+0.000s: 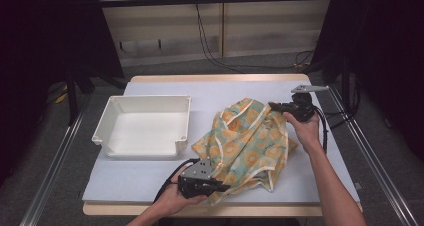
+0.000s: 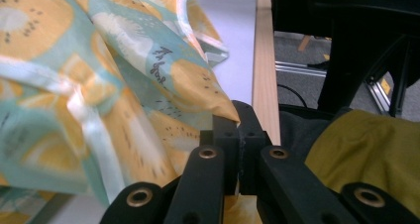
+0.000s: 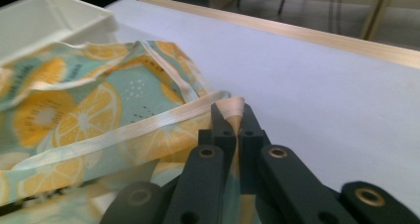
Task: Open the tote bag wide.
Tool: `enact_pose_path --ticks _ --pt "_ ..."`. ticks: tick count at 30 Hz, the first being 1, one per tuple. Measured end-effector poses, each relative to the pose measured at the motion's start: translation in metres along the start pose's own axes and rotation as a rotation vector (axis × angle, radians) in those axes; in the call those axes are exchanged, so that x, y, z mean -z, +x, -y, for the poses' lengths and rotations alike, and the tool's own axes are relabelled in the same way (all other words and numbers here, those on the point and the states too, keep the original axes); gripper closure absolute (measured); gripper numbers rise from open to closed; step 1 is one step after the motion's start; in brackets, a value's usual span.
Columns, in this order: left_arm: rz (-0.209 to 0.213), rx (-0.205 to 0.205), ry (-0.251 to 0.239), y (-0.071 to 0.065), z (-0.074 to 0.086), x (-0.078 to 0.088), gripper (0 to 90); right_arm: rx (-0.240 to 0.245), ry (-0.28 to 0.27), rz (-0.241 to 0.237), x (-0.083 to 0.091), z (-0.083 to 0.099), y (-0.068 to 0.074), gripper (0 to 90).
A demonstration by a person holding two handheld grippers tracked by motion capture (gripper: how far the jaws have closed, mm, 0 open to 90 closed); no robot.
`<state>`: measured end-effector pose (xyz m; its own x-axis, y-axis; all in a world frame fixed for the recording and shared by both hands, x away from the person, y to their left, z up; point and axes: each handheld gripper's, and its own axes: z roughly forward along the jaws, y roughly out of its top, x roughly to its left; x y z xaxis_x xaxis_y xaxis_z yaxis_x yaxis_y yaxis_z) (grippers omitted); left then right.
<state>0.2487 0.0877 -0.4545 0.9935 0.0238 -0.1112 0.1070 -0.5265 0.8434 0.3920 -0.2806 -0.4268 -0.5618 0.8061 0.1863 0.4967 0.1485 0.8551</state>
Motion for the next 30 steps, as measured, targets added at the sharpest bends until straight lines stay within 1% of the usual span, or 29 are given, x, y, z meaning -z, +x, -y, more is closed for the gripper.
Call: enact_pose_path --ticks 1,2,3,4,6,7,8,9,10,11,12,14,15,16,17,18,19,20,21,22,24,25,26,27,28,29,30 --pt "-0.013 0.001 0.007 0.001 0.0 0.0 90.0 0.001 0.003 0.009 -0.002 0.001 -0.001 90.0" --pt "-0.013 0.001 0.007 0.001 0.0 0.0 90.0 0.001 0.003 0.009 -0.002 0.001 -0.001 90.0" --pt "-0.011 0.017 -0.009 0.002 0.001 -0.001 90.0 -0.009 -0.001 -0.027 -0.003 0.004 0.001 89.6" --pt "-0.013 0.031 -0.016 0.003 0.002 -0.003 90.0 -0.009 0.002 -0.046 -0.004 0.004 0.002 87.8" --pt "-0.015 0.032 -0.022 0.005 0.001 -0.002 88.2 0.005 0.015 -0.055 -0.005 0.005 0.008 83.3" --pt "-0.023 0.041 -0.038 0.004 0.0 -0.002 85.4 0.021 0.017 -0.064 -0.005 0.005 0.01 80.1" --pt "-0.023 0.041 -0.038 0.004 0.0 -0.002 83.4 0.021 0.017 -0.064 -0.005 0.005 0.01 80.1" --pt "-0.032 0.028 -0.036 0.004 -0.002 -0.001 80.3 0.03 0.008 -0.079 -0.001 0.003 0.015 74.4" --pt "-0.042 0.027 -0.046 0.003 -0.004 0.0 76.7 0.03 0.008 -0.078 0.002 0.002 0.016 71.9" --pt "-0.037 0.027 -0.059 0.003 -0.005 0.0 75.0 0.036 -0.002 -0.076 0.006 0.001 0.017 68.2" --pt "-0.041 0.028 -0.071 0.002 -0.007 0.001 74.7 0.03 -0.011 -0.069 0.01 -0.001 0.018 64.0" --pt "-0.047 0.021 -0.069 0.002 -0.009 0.003 71.1 0.034 -0.027 -0.067 0.019 -0.004 0.019 59.1" --pt "-0.056 0.025 -0.088 0.003 -0.012 0.005 68.7 0.038 -0.03 -0.061 0.024 -0.005 0.02 53.8" --pt "-0.056 0.025 -0.088 0.003 -0.012 0.005 67.1 0.044 -0.036 -0.057 0.027 -0.006 0.02 50.6" --pt "-0.063 0.031 -0.104 0.003 -0.014 0.007 67.1 0.044 -0.036 -0.057 0.027 -0.006 0.02 50.6" --pt "-0.067 0.03 -0.117 0.004 -0.016 0.009 66.4 0.045 -0.039 -0.052 0.033 -0.007 0.021 48.6" --pt "-0.073 0.038 -0.139 0.005 -0.019 0.012 62.9 0.051 -0.047 -0.045 0.042 -0.009 0.022 44.9" --pt "-0.07 0.042 -0.155 0.006 -0.021 0.014 60.8 0.056 -0.047 -0.048 0.047 -0.01 0.022 44.8" --pt "-0.078 0.041 -0.161 0.007 -0.023 0.016 59.8 0.061 -0.051 -0.044 0.051 -0.01 0.024 44.2" --pt "-0.078 0.041 -0.161 0.007 -0.023 0.016 59.5 0.061 -0.051 -0.044 0.051 -0.01 0.024 44.2" --pt "-0.095 0.031 -0.172 0.008 -0.029 0.018 59.5 0.072 -0.06 -0.035 0.059 -0.012 0.03 42.2" --pt "-0.095 0.03 -0.19 0.009 -0.031 0.019 61.8 0.082 -0.071 -0.042 0.065 -0.013 0.037 43.4" --pt "-0.11 0.029 -0.19 0.01 -0.033 0.02 61.8 0.082 -0.071 -0.042 0.065 -0.013 0.037 43.4" --pt "-0.122 0.021 -0.206 0.015 -0.039 0.022 64.7 0.1 -0.083 -0.062 0.07 -0.013 0.045 48.3" --pt "-0.122 0.021 -0.206 0.015 -0.039 0.022 66.7 0.1 -0.083 -0.062 0.07 -0.013 0.045 48.3" --pt "-0.148 0.017 -0.213 0.021 -0.044 0.023 68.4 0.113 -0.089 -0.099 0.073 -0.011 0.053 53.0" --pt "-0.148 0.017 -0.213 0.021 -0.044 0.023 70.9 0.113 -0.089 -0.099 0.073 -0.011 0.053 53.0"
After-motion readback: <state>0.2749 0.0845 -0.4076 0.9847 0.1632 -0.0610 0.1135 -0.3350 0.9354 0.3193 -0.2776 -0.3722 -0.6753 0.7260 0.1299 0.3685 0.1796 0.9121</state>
